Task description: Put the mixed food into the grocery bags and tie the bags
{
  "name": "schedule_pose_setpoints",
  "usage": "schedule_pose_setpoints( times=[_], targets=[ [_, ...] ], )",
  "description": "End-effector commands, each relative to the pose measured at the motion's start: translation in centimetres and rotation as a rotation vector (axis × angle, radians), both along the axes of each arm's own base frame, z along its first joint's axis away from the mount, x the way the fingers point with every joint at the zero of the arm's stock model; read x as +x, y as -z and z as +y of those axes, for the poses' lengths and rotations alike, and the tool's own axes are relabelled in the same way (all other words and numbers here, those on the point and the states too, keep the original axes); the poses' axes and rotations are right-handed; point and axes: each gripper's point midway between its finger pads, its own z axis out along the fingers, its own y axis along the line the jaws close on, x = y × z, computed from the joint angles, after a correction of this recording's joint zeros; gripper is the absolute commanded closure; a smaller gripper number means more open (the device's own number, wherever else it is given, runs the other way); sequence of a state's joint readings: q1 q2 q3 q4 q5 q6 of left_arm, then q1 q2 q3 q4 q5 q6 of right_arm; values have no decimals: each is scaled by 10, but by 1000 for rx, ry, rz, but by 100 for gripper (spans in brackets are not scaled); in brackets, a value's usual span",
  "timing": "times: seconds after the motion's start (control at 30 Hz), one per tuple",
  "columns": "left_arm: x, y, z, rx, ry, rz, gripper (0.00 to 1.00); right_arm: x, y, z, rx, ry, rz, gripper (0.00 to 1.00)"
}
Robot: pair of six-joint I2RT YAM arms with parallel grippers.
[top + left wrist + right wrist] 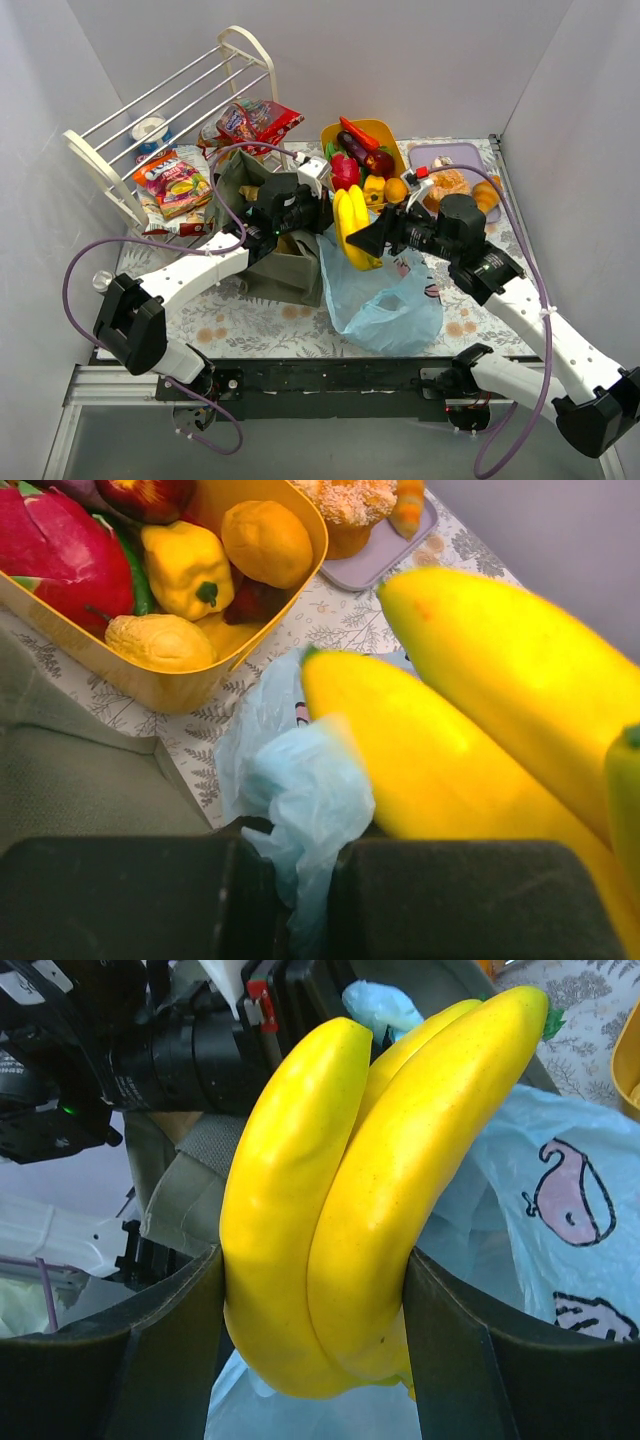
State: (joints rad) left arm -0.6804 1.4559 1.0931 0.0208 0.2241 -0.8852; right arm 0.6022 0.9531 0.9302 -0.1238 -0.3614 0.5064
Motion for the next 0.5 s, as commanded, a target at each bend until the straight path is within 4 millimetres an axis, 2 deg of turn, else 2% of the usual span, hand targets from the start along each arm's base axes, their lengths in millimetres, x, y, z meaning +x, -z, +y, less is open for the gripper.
schedule_pose_setpoints(
  times=[0.0, 0.03, 0.1, 0.2, 0.27, 0.3, 0.37, 0.4, 0.43, 0.47],
  targets=[
    [13, -19, 10, -8, -60, -63, 100, -29, 34, 2, -68, -41, 108, 73],
    [14, -20, 11, -8, -64, -65, 100, -35, 48, -2, -105, -38, 148, 73],
    [16, -22, 15, -11, -79, -75, 100, -44, 60, -6, -131, -42, 168, 73],
    [17, -24, 19, -18, -85, -82, 100, -51, 69, -12, -158, -36, 191, 72],
    [17, -25, 20, -23, -79, -87, 100, -52, 79, -17, -192, -24, 214, 67],
    [15, -25, 20, -29, -72, -93, 100, -52, 82, -18, -212, -24, 216, 50],
    [10, -28, 20, -43, -51, -106, 100, -46, 75, -18, -231, -11, 211, 26],
    [7, -25, 21, -44, -44, -108, 100, -42, 68, -18, -239, -11, 178, 3],
    [4, -28, 21, -52, -37, -115, 100, -35, 42, -16, -220, 0, 128, 1],
    [3, -26, 22, -51, -34, -114, 100, -24, 37, -17, -243, 39, 114, 2]
  ],
)
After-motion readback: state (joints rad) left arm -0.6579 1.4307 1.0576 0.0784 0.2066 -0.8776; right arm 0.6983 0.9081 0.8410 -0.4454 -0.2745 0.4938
